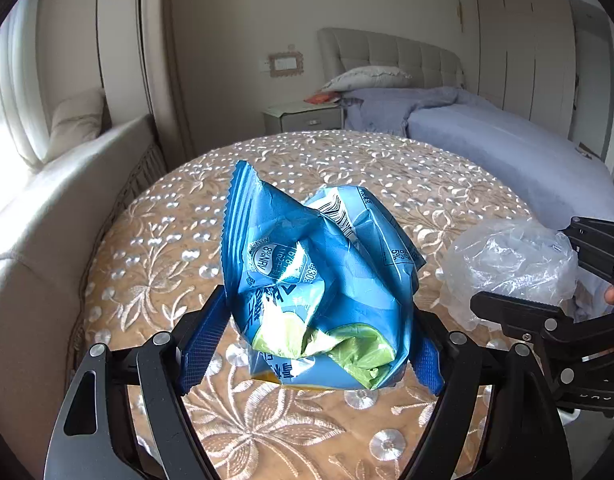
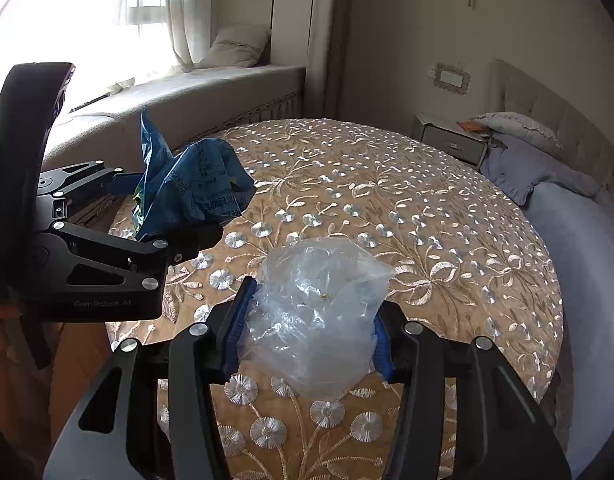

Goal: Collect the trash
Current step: 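Carry both bags to the white bin and release them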

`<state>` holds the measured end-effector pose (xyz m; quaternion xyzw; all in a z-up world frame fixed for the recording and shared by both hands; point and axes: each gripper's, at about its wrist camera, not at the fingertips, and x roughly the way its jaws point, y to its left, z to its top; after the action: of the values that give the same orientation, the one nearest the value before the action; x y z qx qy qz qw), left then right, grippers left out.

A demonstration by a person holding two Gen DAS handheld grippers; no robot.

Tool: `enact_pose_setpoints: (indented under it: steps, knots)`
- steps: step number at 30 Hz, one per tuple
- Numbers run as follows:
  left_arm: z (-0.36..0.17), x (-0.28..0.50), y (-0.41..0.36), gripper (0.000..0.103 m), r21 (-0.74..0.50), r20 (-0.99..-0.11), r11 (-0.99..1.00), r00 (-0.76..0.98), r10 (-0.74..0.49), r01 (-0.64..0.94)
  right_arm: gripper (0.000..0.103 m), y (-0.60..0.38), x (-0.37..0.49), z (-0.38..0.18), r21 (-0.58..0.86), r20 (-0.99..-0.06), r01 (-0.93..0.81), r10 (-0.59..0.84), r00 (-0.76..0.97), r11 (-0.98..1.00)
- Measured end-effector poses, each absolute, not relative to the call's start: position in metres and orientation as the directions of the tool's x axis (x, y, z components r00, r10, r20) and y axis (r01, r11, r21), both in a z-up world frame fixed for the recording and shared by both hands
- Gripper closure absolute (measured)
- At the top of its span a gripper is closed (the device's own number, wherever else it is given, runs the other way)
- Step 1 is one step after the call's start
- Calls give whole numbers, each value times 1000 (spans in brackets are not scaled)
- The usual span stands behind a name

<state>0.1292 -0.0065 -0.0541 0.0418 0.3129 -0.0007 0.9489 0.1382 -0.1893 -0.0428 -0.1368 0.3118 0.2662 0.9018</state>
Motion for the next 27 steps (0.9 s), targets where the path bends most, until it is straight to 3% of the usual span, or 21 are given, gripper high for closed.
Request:
enact_pose_setpoints:
  steps: [13, 27]
  knots:
    - [-61, 101, -119, 24, 126, -582, 959, 801, -136, 255, 51, -307, 76, -54, -28, -607, -343, 256, 752, 939]
    - [-98, 93, -265, 25, 150, -647, 814, 678, -349, 562, 51, -440, 21, -88, 13, -642, -26, 29, 766, 1000]
